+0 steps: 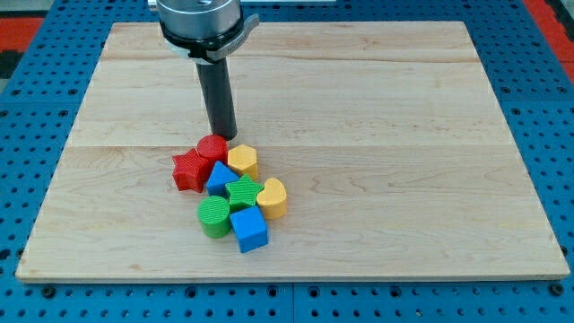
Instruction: Move the yellow heart towards top left side of the board
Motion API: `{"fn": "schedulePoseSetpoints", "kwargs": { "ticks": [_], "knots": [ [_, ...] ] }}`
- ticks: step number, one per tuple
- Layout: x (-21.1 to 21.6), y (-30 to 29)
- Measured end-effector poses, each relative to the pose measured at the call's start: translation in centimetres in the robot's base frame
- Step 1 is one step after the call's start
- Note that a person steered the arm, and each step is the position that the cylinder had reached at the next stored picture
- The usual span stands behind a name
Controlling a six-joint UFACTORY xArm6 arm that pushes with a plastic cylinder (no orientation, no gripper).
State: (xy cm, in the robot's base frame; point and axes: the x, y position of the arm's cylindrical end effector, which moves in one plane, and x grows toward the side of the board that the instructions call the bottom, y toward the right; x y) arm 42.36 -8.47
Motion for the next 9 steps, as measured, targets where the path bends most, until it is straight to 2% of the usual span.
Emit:
{"fn": "schedulePoseSetpoints", "kwargs": {
  "ticks": [1,2,3,5,6,8,9],
  "knots": [
    [0.0,1.5],
    [-0.3,9.9],
    [3.1,14.4],
    [12.1,14.5],
    [13.5,12.8],
    [9.2,8.0],
    [7.8,7.9]
  ]
}}
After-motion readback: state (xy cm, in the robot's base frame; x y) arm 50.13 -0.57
